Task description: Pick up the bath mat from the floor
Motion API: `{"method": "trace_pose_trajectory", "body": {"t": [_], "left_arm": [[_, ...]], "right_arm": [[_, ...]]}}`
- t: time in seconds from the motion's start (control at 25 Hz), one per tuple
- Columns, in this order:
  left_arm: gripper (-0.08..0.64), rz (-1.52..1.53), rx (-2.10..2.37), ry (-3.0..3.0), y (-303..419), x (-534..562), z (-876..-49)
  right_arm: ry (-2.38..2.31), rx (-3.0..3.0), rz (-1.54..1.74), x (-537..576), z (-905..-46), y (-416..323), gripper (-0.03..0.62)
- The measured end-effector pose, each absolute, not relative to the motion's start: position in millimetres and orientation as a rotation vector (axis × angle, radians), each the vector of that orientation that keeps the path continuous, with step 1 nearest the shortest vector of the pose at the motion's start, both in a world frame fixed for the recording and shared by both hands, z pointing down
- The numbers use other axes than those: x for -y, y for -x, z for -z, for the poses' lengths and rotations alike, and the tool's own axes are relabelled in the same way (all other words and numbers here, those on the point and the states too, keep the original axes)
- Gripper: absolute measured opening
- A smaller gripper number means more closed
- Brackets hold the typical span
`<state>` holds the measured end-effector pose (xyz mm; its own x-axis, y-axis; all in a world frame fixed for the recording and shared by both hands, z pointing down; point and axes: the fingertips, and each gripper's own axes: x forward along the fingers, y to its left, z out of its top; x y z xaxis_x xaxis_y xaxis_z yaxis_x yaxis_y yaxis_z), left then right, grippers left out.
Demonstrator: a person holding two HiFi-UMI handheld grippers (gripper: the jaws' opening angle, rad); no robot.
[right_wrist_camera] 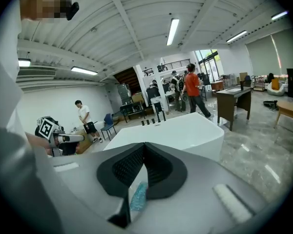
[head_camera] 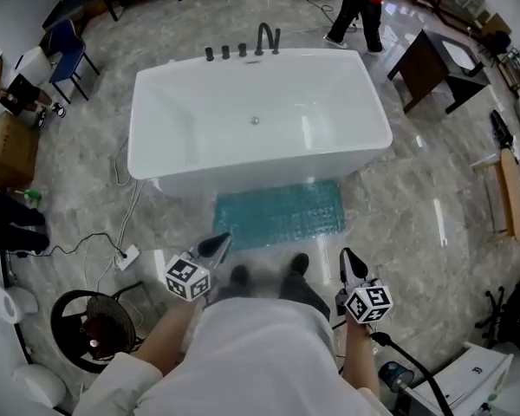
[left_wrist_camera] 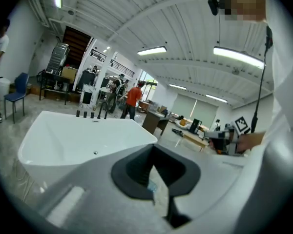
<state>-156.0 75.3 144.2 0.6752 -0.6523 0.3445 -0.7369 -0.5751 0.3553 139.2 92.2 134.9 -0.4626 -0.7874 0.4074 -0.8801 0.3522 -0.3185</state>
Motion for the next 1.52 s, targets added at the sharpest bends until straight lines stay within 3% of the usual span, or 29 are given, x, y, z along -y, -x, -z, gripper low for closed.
{"method": "trace_pose_trajectory", "body": {"t": [0.48,0.8,1.12,1.52], "left_arm": [[0.002,-0.162,1.325,-2.233,60,-42,-157],[0.002,-0.186,1.442,-2.153,28,-27,-176],[0.002,-0.241,1.447,-2.116,47,-26,-213],[0.002,-0.306,1.451,-2.025,96,18,-315]], "right_arm": [[-1.215,2.473,-0.757,-9,-161,-247,0.003],[-0.997,2.484,-0.761,35,-200,-267,0.003],[-0.954,2.464,-0.797,48,-246,-238,0.003],[-1.068,2.35,-0.837,90,-340,-213,0.003]]}}
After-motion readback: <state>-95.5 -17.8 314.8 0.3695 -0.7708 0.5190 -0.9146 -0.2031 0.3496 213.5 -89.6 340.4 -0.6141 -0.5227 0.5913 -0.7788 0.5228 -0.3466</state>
